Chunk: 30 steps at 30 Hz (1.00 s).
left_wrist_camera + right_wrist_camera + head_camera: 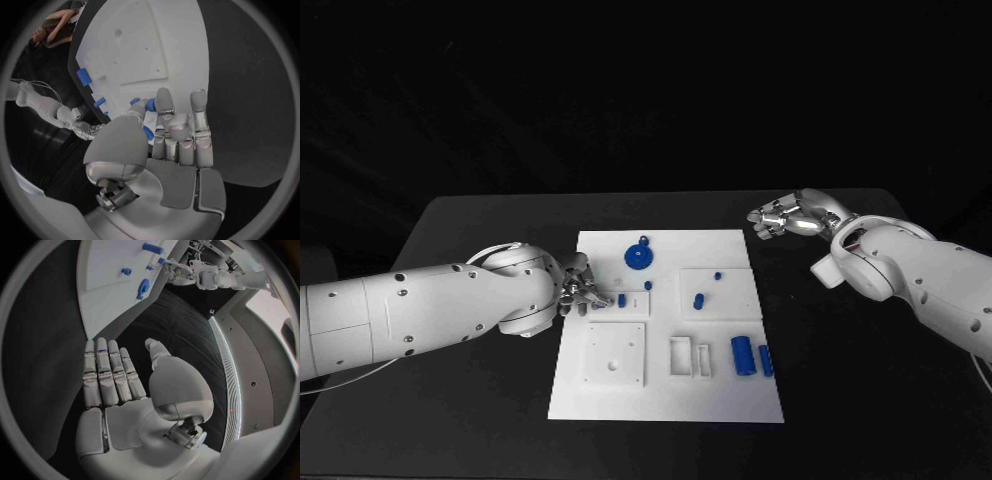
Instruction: Assemble the parts on the task board
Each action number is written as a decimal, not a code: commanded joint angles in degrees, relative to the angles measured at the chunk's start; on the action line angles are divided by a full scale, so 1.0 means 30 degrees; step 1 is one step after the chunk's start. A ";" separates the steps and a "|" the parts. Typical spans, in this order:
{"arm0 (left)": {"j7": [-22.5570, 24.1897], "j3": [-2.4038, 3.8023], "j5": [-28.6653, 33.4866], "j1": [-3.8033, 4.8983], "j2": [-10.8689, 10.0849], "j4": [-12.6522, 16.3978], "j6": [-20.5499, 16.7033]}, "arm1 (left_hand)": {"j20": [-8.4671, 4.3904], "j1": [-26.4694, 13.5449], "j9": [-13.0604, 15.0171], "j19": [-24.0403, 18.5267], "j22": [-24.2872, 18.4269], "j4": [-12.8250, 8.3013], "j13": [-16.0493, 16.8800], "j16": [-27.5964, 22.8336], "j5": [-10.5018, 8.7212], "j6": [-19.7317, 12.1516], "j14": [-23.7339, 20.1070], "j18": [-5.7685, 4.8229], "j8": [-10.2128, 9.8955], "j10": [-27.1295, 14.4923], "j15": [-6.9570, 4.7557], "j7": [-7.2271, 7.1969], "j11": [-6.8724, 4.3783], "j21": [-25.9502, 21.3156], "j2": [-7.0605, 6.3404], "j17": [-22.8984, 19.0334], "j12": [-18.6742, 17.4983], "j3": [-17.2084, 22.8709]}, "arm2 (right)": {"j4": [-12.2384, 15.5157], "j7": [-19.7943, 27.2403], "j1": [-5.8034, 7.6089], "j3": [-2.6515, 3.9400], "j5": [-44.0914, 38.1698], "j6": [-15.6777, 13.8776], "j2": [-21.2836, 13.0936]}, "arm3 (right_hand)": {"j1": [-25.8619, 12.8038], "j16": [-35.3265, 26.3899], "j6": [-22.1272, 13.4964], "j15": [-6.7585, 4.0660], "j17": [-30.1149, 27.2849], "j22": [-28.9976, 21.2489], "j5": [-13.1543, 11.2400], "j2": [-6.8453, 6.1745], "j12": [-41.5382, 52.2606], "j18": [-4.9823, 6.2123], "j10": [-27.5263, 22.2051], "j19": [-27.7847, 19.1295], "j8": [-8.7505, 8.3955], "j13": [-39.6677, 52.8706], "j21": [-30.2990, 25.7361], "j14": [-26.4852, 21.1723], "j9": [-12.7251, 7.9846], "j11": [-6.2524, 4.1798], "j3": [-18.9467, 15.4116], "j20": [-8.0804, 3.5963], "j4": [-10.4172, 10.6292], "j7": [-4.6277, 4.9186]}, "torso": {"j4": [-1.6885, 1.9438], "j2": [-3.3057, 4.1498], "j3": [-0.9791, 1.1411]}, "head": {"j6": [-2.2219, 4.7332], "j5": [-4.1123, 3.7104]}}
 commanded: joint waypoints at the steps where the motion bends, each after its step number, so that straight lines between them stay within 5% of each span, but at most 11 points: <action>1: -0.0092 -0.0094 0.0063 -0.0123 0.0030 -0.0055 0.0502 | -0.0015 0.0004 -0.0014 0.0147 0.0339 0.0152 0.0029 -0.0113 -0.0066 -0.0101 -0.0078 -0.0292 0.0053 0.0856 -0.0100 0.0004 -0.0117 -0.0074 -0.0150 -0.0026 -0.0066 -0.0011 | 0.0010 0.0072 -0.0010 0.0014 0.0091 0.0125 -0.0007 | 0.0029 -0.0051 -0.0258 0.0011 -0.0030 -0.0019 0.0083 0.0137 -0.0050 0.0070 -0.0164 -0.0100 -0.0110 -0.0025 0.0006 -0.0136 -0.0037 0.0006 -0.0112 -0.0006 -0.0054 -0.0012 | 0.0001 0.0003 -0.0006 | 0.0025 -0.0015; 30: -0.0087 -0.0086 0.0064 -0.0121 0.0076 -0.0426 0.0128 | -0.0002 -0.0559 0.0241 0.0108 0.0345 0.2523 0.0119 -0.0166 -0.0329 0.0022 -0.0146 -0.0297 0.0056 0.0849 -0.0085 0.0065 -0.0079 -0.0100 -0.1337 -0.0211 -0.0122 -0.0008 | 0.0007 0.0071 -0.0032 0.0014 0.0102 0.0071 -0.0052 | 0.0012 -0.0052 -0.0552 0.0019 -0.0031 -0.0020 0.0080 0.0145 -0.0050 0.0074 -0.0172 -0.0111 -0.0126 -0.0025 0.0005 -0.0149 -0.0053 0.0019 -0.0169 -0.0002 -0.0071 0.0021 | 0.0013 0.0002 -0.0004 | 0.0072 -0.0095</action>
